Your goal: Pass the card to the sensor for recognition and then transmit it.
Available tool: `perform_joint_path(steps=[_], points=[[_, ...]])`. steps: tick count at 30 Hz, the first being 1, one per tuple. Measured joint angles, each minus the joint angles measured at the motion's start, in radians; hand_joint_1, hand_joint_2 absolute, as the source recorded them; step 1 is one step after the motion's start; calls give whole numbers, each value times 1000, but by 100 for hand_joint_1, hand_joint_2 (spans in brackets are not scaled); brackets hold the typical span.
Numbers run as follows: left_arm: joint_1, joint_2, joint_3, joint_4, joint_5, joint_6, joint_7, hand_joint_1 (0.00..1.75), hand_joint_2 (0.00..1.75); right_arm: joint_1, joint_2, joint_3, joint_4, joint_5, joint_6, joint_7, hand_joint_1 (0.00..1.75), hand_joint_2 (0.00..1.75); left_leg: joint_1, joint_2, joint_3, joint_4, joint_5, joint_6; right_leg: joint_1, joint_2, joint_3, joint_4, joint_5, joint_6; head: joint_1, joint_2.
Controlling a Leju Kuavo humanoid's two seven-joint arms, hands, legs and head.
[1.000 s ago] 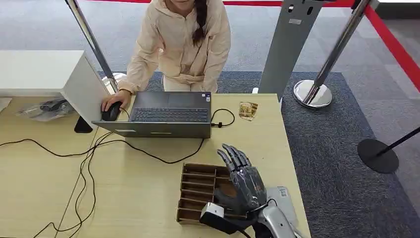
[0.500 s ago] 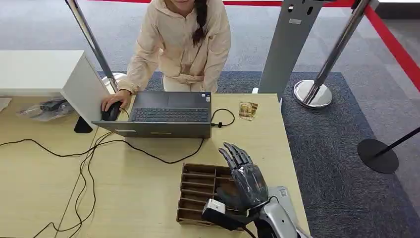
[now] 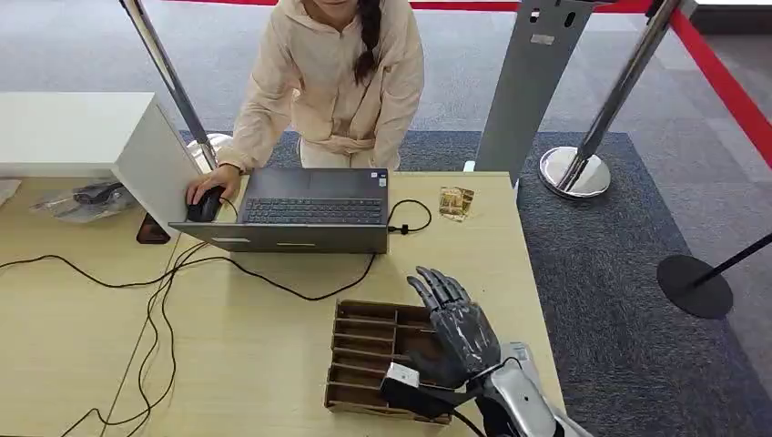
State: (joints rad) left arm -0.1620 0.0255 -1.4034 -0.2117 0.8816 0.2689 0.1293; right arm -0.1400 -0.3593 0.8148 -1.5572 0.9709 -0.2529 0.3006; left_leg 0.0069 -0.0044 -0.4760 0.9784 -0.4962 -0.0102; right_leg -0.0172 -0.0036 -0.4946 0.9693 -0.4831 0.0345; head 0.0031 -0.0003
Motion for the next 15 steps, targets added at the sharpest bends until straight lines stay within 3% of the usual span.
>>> perform_joint_path(steps=[5, 8, 9, 10, 11, 12, 14, 15], points=[[0, 1, 0, 0, 1, 0, 0, 0, 0, 0, -11, -5, -10, 0, 14, 2, 14, 175, 0, 0, 0, 0, 0, 0, 0, 0, 0, 0, 0, 0, 0, 0], [0, 1, 0, 0, 1, 0, -1, 0, 0, 0, -14, -5, -14, 0, 25, 2, 30, 175, 0, 0, 0, 0, 0, 0, 0, 0, 0, 0, 0, 0, 0, 0], [0, 1, 0, 0, 1, 0, -1, 0, 0, 0, -15, -5, -15, 0, 27, 2, 54, 175, 0, 0, 0, 0, 0, 0, 0, 0, 0, 0, 0, 0, 0, 0], [0, 1, 0, 0, 1, 0, -1, 0, 0, 0, -16, -5, -15, 0, 31, 2, 61, 175, 0, 0, 0, 0, 0, 0, 0, 0, 0, 0, 0, 0, 0, 0], [0, 2, 0, 0, 1, 1, -1, 0, 0, 0, -17, -5, -15, 0, 32, 2, 82, 175, 0, 0, 0, 0, 0, 0, 0, 0, 0, 0, 0, 0, 0, 0], [0, 2, 0, 0, 1, 1, -1, 0, 0, 0, -18, -5, -16, 0, 35, 2, 143, 175, 0, 0, 0, 0, 0, 0, 0, 0, 0, 0, 0, 0, 0, 0], [0, 3, 0, 0, 1, 1, -1, 0, 0, 0, -19, -6, -16, 0, 42, 2, 175, 175, 0, 0, 0, 0, 0, 0, 0, 0, 0, 0, 0, 0, 0, 0], [0, 3, 0, 0, 1, 1, -1, 0, 0, 0, -19, -6, -16, 0, 43, 2, 175, 175, 0, 0, 0, 0, 0, 0, 0, 0, 0, 0, 0, 0, 0, 0]])
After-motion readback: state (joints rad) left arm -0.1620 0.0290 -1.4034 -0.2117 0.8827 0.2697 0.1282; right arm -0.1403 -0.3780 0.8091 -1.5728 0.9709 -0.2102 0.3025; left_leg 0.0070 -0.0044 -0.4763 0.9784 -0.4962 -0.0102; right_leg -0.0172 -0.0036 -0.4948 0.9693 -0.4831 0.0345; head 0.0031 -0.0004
